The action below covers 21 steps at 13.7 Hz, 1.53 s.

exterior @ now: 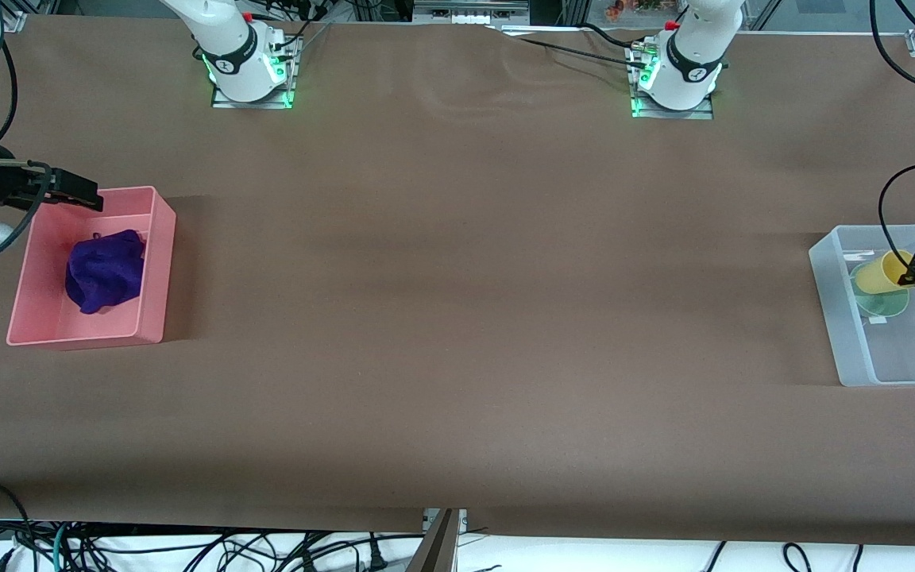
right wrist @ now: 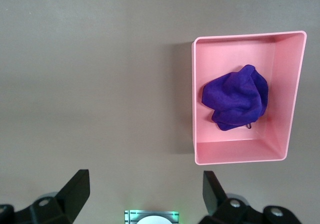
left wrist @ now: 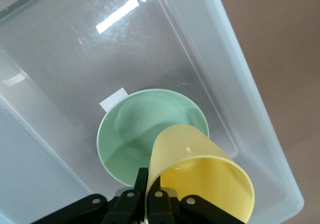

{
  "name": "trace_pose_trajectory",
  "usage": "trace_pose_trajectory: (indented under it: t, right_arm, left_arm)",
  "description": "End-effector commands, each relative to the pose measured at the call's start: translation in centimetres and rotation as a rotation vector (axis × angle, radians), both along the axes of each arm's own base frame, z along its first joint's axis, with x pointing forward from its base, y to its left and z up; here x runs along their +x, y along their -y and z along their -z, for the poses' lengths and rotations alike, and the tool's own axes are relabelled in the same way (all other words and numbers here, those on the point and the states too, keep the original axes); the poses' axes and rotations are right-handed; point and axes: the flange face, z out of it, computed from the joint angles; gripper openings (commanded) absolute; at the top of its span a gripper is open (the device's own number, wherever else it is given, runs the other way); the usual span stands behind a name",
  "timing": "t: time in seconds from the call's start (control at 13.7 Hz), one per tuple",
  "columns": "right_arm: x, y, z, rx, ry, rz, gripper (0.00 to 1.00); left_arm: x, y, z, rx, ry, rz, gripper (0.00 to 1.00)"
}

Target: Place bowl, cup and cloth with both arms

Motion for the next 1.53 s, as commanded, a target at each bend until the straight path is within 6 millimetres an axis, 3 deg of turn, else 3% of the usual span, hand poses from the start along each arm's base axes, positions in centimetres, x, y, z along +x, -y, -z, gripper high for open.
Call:
trace_pose_trajectory:
  t: [0.0, 0.07, 0.15, 0.29, 0.51, 0.58, 0.73, 0.88, 1.17, 1.31, 1.39, 1.46]
  right_arm:
    - [0.0, -0.1, -0.5, -0.012, 0.005, -0.010, 1.00]
    - [0.0, -0.1, -0.5, -0.010, 0.005, -0.011, 1.00]
    - [0.0, -0.1, -0.5, -0.012, 0.007, -0.011, 1.00]
    - [0.0, -0.1, -0.5, -0.011, 0.007, -0.013, 1.00]
    - [0.0, -0.1, -0.5, -0.011, 0.007, -0.013, 1.00]
    - [0.0, 0.0, -0.5, -0.012, 0.007, -0.011, 1.00]
    - [0.0, 0.1, -0.5, -0.012, 0.007, -0.010, 1.00]
    - [0.0, 0.1, -0.5, -0.012, 0.007, -0.010, 1.00]
    - [0.0, 0.1, -0.5, -0.011, 0.008, -0.011, 1.00]
    - [0.0, 0.1, -0.5, -0.011, 0.008, -0.011, 1.00]
    - [0.0, 0.1, -0.5, -0.012, 0.008, -0.010, 1.00]
    - [0.0, 0.1, -0.5, -0.012, 0.008, -0.010, 1.00]
  left_arm:
    - [-0.8, -1.2, 0.3, 0.007, -0.007, 0.027, 0.06]
    - [-0.8, -1.2, 0.3, 0.005, -0.006, 0.029, 0.72]
    - [-0.5, -0.8, -0.2, 0.007, -0.002, 0.037, 0.99]
    - [0.3, 0.3, -3.2, 0.026, 0.023, 0.042, 1.00]
    - [1.5, 3.4, -7.8, 0.021, 0.038, 0.058, 1.00]
    - [2.2, 5.2, -9.6, 0.021, 0.055, 0.041, 1.00]
    - [3.4, 9.6, -13.3, 0.034, 0.080, -0.027, 1.00]
    - [4.6, 15.9, -16.4, 0.046, 0.086, -0.099, 1.00]
    - [5.9, 26.6, -20.5, 0.065, 0.044, -0.218, 1.00]
    - [6.0, 30.3, -22.9, 0.078, 0.037, -0.217, 1.00]
    - [5.7, 33.4, -24.3, 0.100, 0.054, -0.196, 1.00]
    - [5.0, 33.8, -25.4, 0.132, 0.063, -0.235, 1.00]
